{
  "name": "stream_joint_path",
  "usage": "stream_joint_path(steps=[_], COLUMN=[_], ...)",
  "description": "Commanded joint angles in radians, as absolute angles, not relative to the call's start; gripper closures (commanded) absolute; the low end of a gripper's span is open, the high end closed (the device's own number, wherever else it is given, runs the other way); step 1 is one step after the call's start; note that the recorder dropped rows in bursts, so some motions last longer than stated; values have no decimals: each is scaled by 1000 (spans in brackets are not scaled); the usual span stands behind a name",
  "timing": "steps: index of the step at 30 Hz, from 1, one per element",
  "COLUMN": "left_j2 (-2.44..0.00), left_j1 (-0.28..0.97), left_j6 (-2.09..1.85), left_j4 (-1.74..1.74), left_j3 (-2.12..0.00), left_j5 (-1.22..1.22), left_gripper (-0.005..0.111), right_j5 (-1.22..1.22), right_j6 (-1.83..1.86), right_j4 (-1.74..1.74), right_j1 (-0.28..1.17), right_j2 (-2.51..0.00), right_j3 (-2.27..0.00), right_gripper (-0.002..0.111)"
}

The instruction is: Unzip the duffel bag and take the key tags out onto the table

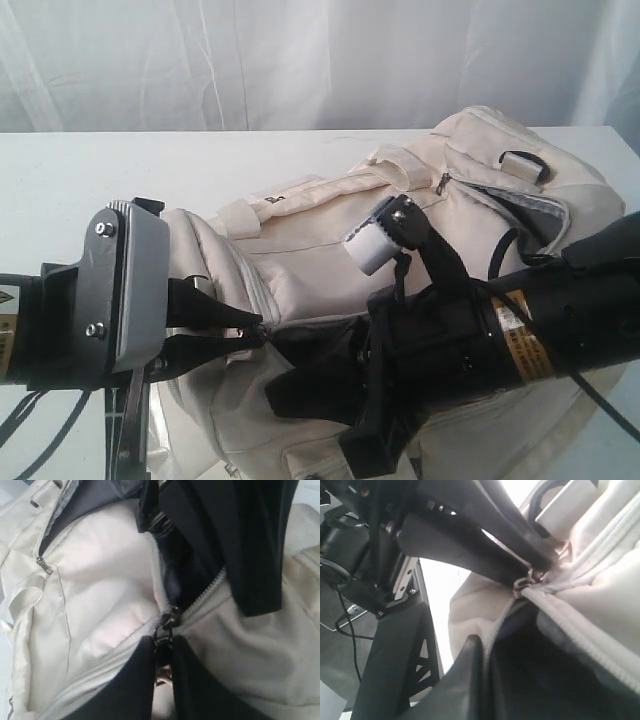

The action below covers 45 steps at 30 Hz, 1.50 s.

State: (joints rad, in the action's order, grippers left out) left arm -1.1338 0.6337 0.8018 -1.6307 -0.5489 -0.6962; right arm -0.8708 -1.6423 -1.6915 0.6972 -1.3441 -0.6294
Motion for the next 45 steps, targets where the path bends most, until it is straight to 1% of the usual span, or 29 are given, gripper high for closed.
stream_joint_path(steps=[1, 5, 9, 12, 14, 15, 16, 19, 21, 22, 23, 26, 28, 32, 35, 41, 45], left_j2=[-1128, -1121, -1095, -1093, -1093, -1093, -1093, -1093, -1093, -1093, -1093, -1093, -1093, -1093, -1090, -1046, -1022], left_j1=[631, 631, 631, 631, 631, 631, 631, 631, 631, 631, 631, 631, 631, 631, 631, 631, 631], left_j6=[810, 808, 807, 807, 807, 807, 807, 807, 807, 807, 807, 807, 807, 804, 793, 759, 759], left_j4=[-1624, -1622, -1603, -1600, -1600, -1600, -1600, -1600, -1603, -1603, -1604, -1604, -1604, -1612, -1623, -1623, -1623], left_j3=[-548, -548, -548, -549, -549, -549, -549, -549, -549, -549, -549, -549, -549, -549, -549, -549, -549], left_j5=[-570, -459, -317, -302, -365, -393, -395, -397, -396, -396, -396, -400, -444, -520, -539, -559, -540], left_gripper=[103, 103, 103, 103, 103, 103, 103, 103, 103, 103, 103, 103, 103, 103, 103, 103, 103], right_j5=[-914, -950, -1042, -1067, -1019, -969, -935, -914, -904, -886, -864, -798, -767, -755, -703, -738, -806], right_j6=[-1662, -1662, -1662, -1658, -1660, -1666, -1682, -1726, -1791, -1842, -1877, -2004, -2106, -2106, -2106, -2106, -2106], right_j4=[-1744, -1744, -1744, -1744, -1744, -1744, -1744, -1643, -1555, -1516, -1496, -1483, -1464, -1281, -1150, -1146, -1200], right_j1=[698, 698, 698, 698, 698, 698, 698, 698, 698, 698, 696, 687, 669, 665, 665, 667, 667], right_j2=[-1339, -1339, -1339, -1339, -1339, -1339, -1339, -1339, -1339, -1339, -1337, -1325, -1312, -1304, -1304, -1304, -1304], right_j3=[-627, -627, -627, -627, -627, -627, -627, -627, -627, -627, -627, -627, -627, -627, -627, -627, -627], right_gripper=[108, 108, 108, 108, 108, 104, 96, 61, 39, 31, 27, 29, 31, 38, 42, 47, 55])
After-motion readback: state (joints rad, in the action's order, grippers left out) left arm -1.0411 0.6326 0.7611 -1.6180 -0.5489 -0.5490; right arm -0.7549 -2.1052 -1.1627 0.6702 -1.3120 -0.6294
